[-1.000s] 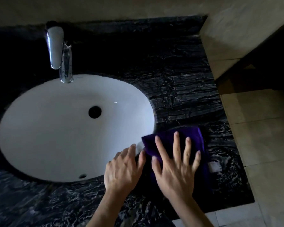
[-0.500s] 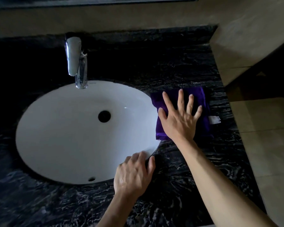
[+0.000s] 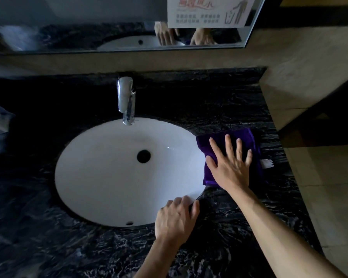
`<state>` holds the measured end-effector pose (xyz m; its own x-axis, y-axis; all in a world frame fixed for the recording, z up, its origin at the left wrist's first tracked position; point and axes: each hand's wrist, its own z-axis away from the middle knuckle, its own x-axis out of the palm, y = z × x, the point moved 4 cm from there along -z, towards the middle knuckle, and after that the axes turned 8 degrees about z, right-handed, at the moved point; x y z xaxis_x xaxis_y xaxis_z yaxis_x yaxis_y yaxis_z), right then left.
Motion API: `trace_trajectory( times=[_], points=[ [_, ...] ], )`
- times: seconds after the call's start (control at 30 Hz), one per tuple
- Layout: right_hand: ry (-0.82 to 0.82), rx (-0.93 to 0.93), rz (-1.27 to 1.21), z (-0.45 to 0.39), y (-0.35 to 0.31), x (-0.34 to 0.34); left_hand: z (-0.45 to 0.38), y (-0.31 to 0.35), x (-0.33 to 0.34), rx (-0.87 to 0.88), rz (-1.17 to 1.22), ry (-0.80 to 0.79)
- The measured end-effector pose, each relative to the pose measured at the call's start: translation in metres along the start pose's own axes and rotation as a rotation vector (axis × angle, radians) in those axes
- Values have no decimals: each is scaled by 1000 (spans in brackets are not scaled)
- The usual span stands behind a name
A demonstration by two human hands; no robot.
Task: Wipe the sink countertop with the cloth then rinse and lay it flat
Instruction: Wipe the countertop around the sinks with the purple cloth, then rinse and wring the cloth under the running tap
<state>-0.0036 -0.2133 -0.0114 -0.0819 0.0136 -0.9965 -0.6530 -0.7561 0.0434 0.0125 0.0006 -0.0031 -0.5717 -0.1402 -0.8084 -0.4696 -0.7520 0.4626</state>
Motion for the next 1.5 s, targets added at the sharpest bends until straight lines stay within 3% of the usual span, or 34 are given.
trace_trajectory(
  times=[0.1, 0.17, 0.37, 0.43, 0.53, 0.63, 0.77, 1.1, 1.5],
  points=[
    [-10, 8, 3, 0, -1, -2, -6, -1, -4, -28, 126, 7],
    [-15, 13, 2, 0, 0, -2, -20, -10, -17, -121, 413, 70],
    [18, 29, 2, 3, 0, -1, -79, -56, -148, -299, 1030, 704],
    [17, 36, -3, 3, -1, -2, -103, -66, -185, -317, 1332, 734],
    [-11, 45, -3, 2, 0, 0, -135, -70, -214, -305, 1641, 587],
    [-10, 44, 3, 1, 0, -1, -149, -68, -217, -291, 1690, 448],
    [-5, 45, 13, 1, -1, -3, -152, -70, -220, -310, 1647, 391],
    [2, 54, 32, 0, -2, -8, -158, -62, -252, -318, 1540, 449],
    [-5, 50, 58, 2, -6, -14, -122, -54, -227, -323, 1603, 443]
  ],
)
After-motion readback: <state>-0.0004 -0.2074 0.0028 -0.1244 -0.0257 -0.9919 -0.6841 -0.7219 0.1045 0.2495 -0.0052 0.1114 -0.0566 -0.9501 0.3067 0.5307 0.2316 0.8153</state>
